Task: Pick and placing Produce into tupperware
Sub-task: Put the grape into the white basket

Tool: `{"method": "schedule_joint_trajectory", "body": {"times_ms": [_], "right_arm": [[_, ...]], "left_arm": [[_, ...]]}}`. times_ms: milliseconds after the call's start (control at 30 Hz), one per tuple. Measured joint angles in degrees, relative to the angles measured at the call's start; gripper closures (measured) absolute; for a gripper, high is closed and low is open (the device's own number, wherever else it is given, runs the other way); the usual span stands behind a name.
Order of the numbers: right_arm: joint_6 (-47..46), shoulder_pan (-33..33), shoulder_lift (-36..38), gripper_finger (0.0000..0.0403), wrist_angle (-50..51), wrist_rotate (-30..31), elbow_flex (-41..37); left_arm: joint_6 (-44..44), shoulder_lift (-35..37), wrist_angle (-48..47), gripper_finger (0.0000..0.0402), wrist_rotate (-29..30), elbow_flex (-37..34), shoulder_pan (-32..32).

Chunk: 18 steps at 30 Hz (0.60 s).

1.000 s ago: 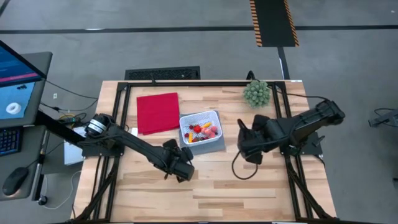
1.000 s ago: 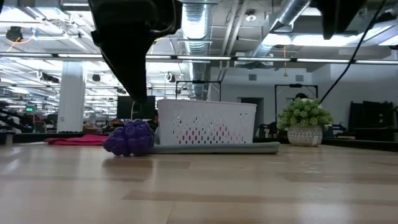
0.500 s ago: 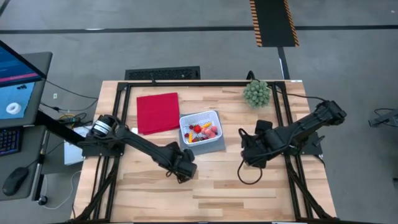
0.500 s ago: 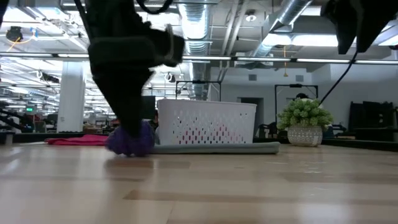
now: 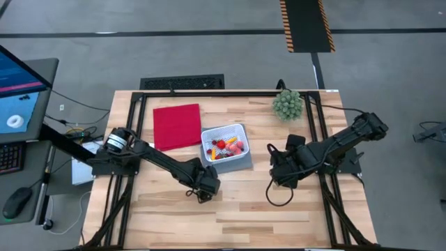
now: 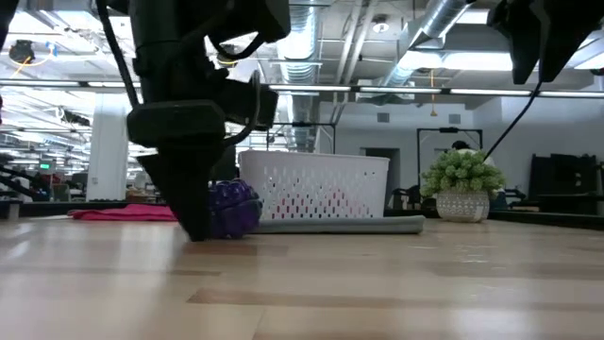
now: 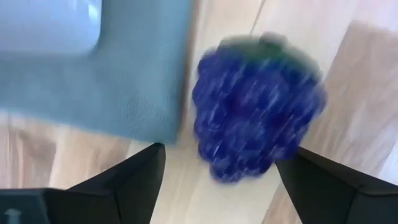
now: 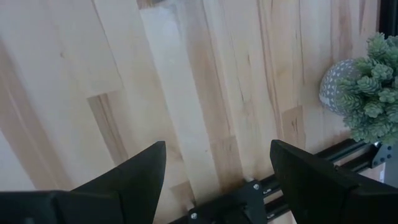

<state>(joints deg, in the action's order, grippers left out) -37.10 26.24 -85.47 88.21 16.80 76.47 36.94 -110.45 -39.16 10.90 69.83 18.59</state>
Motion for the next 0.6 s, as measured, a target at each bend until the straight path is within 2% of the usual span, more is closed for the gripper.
{"method": "schedule_joint_trajectory", "body": {"times_ms": [133,333,600], "right_arm": [[0.00,-0.08,0.00,0.0092,-0.03,0.02,0.00],[-0.33,-0.07,0.00,0.0092,-0.38,0.03,0.00],[-0.31,0.00,0.00,0.0092,-0.36,0.04,0.00]], "left_arm": [[-2.50,-0.17,3.14,0.0119,3.53,1.96,1.37],[-3.77,-0.21,5.19,0.0141,2.43,2.05,1.16],[-2.68,-0.20,4.55,0.0196,2.35,2.14,1.03]]}}
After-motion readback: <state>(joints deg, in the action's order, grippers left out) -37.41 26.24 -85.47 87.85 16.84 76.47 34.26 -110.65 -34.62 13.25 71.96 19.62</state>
